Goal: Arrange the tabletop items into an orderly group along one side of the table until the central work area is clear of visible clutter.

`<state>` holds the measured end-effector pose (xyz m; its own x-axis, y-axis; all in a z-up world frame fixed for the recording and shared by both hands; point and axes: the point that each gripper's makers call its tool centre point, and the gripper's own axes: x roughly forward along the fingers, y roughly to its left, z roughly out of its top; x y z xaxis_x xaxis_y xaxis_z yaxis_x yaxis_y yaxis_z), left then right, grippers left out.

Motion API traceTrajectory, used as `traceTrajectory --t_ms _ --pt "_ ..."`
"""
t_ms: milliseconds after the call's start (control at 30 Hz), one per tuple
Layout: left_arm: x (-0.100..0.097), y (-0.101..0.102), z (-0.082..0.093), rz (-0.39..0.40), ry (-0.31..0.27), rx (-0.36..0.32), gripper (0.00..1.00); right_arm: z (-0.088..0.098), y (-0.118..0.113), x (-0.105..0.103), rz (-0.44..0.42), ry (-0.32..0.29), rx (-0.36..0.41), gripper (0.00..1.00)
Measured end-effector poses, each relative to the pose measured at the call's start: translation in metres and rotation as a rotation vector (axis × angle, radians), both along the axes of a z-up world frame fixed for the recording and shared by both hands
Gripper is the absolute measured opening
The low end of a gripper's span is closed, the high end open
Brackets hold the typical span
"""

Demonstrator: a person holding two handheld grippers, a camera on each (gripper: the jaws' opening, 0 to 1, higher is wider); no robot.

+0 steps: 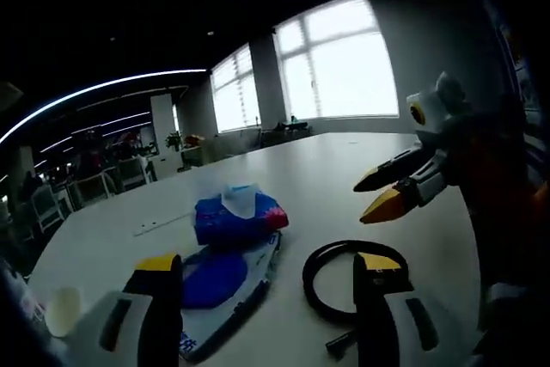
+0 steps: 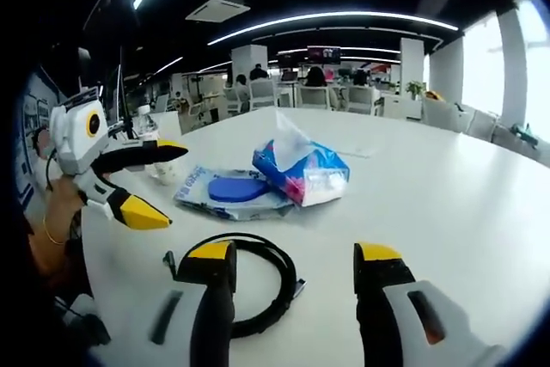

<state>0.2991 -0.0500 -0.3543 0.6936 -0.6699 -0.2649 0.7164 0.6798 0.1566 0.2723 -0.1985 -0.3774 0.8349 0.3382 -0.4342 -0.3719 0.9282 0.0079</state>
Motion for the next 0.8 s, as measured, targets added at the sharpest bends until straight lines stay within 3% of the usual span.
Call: traceTrajectory --t_ms 367,633,800 --pt "0.018 0.012 0.008 0.068 -0.001 -0.013 0.87 0.005 -0.004 0.021 -0.007 0.001 0.054 0.69" --pt "0.039 0.017 0.004 0.133 0.007 0.007 0.86 0.009 -0.003 0.040 -0.016 -0.026 0.066 0.73" --pt "0.047 0.013 -0.001 0.117 0.035 0.016 0.86 0.008 -0.002 0.055 -0.012 -0.048 0.051 0.72"
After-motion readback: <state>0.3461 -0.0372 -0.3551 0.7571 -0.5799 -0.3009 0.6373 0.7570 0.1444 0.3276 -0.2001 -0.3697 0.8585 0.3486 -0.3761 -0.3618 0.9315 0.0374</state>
